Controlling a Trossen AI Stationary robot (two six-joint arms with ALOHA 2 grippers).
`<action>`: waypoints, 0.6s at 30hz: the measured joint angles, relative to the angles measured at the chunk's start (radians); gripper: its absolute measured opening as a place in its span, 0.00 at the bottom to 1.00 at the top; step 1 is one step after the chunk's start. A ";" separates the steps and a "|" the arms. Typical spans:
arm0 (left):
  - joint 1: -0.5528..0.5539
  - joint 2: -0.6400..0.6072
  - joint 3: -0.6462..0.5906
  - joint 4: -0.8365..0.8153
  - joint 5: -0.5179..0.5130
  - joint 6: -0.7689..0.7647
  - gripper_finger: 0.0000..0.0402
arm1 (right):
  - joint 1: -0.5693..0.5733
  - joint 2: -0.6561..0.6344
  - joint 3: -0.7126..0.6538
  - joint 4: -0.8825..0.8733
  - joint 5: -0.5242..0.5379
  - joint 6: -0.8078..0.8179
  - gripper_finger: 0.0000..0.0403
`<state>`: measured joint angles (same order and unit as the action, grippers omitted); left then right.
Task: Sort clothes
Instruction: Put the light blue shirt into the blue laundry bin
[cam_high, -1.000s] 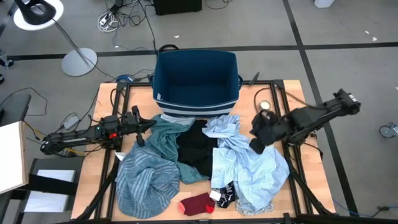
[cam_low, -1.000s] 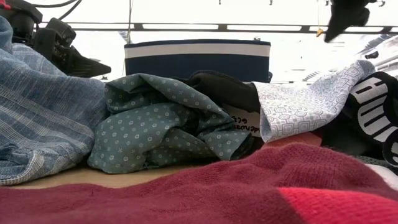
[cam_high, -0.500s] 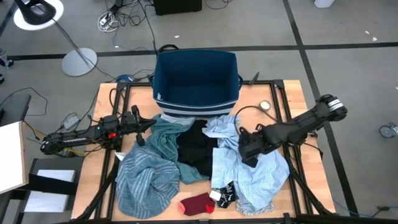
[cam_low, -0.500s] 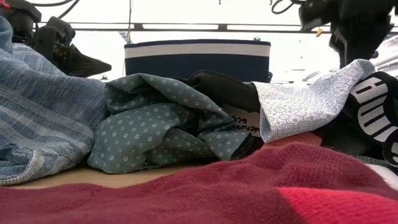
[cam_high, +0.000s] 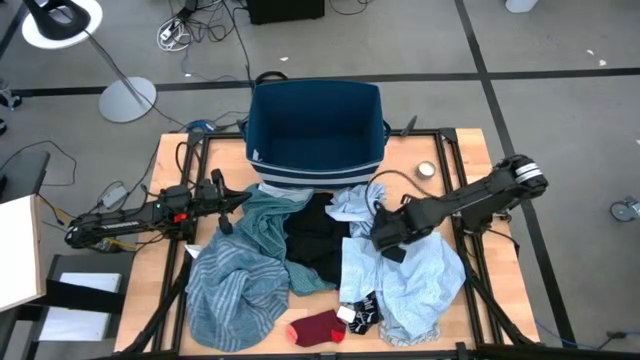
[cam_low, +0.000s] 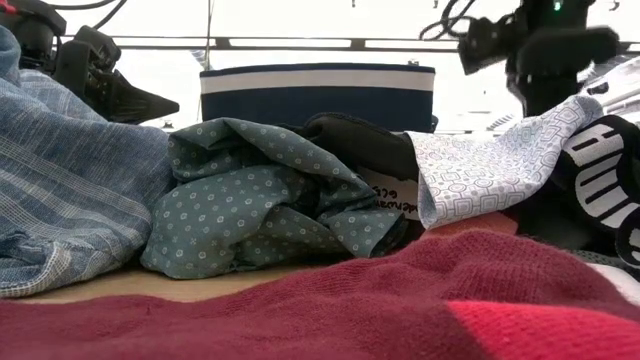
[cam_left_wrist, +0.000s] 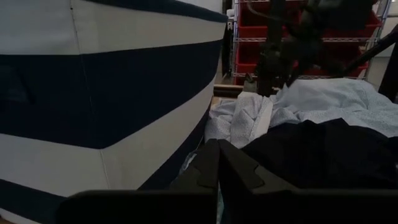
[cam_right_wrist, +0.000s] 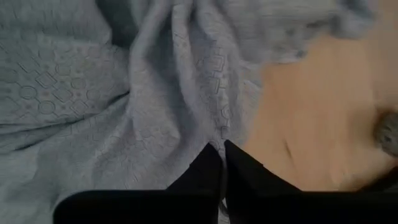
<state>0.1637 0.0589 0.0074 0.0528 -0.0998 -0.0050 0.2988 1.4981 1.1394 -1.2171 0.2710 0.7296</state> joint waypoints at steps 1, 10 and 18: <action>0.000 0.000 0.000 0.000 0.000 0.000 0.03 | -0.003 -0.028 0.013 -0.020 0.007 0.019 0.01; 0.000 0.000 0.000 0.001 0.000 0.000 0.03 | 0.020 -0.224 0.295 -0.104 0.264 0.054 0.01; 0.000 0.000 0.000 0.002 0.000 0.000 0.03 | -0.052 -0.182 0.597 0.161 0.450 -0.393 0.00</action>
<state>0.1637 0.0589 0.0078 0.0544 -0.1000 -0.0051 0.2468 1.3157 1.7361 -1.0563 0.7213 0.3366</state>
